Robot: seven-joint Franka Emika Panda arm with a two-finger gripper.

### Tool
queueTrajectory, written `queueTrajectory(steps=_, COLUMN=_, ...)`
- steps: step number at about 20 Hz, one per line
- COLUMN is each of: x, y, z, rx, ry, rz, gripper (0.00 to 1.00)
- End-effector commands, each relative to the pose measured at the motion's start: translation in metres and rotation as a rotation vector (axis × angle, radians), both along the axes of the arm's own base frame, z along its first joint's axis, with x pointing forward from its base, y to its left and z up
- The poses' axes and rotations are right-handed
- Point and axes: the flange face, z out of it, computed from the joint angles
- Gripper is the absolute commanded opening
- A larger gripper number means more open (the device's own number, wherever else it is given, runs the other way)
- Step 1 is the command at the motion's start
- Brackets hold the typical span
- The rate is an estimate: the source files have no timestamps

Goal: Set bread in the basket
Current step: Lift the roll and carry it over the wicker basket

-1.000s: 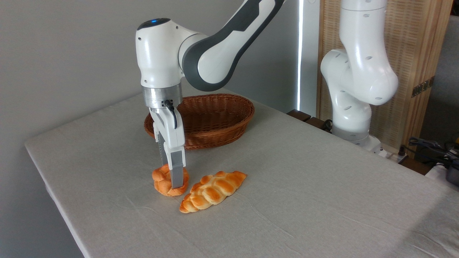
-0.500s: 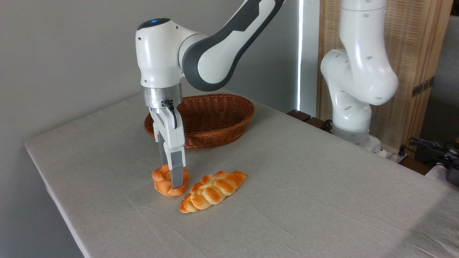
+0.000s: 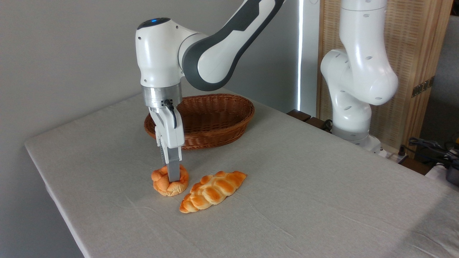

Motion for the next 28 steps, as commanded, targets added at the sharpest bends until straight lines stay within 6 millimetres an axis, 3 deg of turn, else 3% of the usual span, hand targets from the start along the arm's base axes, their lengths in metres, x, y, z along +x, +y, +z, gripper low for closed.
queueTrajectory(steps=1, x=0.003, y=-0.001, z=0.02, rx=-0.009, ry=-0.052, rz=-0.007, gripper=0.1)
queueTrajectory(steps=5, x=0.019, y=-0.02, z=0.095, rx=-0.056, ry=-0.173, rz=-0.02, gripper=0.1)
queueTrajectory(steps=8, x=-0.003, y=-0.055, z=0.117, rx=-0.039, ry=0.006, rz=-0.042, gripper=0.1)
queueTrajectory(steps=13, x=-0.065, y=-0.148, z=0.105, rx=0.009, ry=0.123, rz=-0.108, gripper=0.11)
queueTrajectory(steps=15, x=-0.086, y=-0.184, z=0.089, rx=0.017, ry=0.15, rz=-0.098, gripper=0.17)
queueTrajectory(steps=17, x=-0.096, y=-0.207, z=0.058, rx=0.032, ry=0.203, rz=-0.083, gripper=0.31)
queueTrajectory(steps=18, x=-0.097, y=-0.215, z=0.042, rx=0.038, ry=0.231, rz=-0.08, gripper=0.47)
queueTrajectory(steps=19, x=-0.102, y=-0.226, z=0.03, rx=0.046, ry=0.244, rz=-0.095, gripper=0.72)
queueTrajectory(steps=20, x=-0.104, y=-0.23, z=0.024, rx=0.053, ry=0.25, rz=-0.108, gripper=0.97)
queueTrajectory(steps=21, x=-0.104, y=-0.23, z=0.024, rx=0.056, ry=0.249, rz=-0.11, gripper=1.0)
queueTrajectory(steps=28, x=-0.097, y=-0.222, z=0.032, rx=0.05, ry=0.233, rz=-0.094, gripper=1.0)
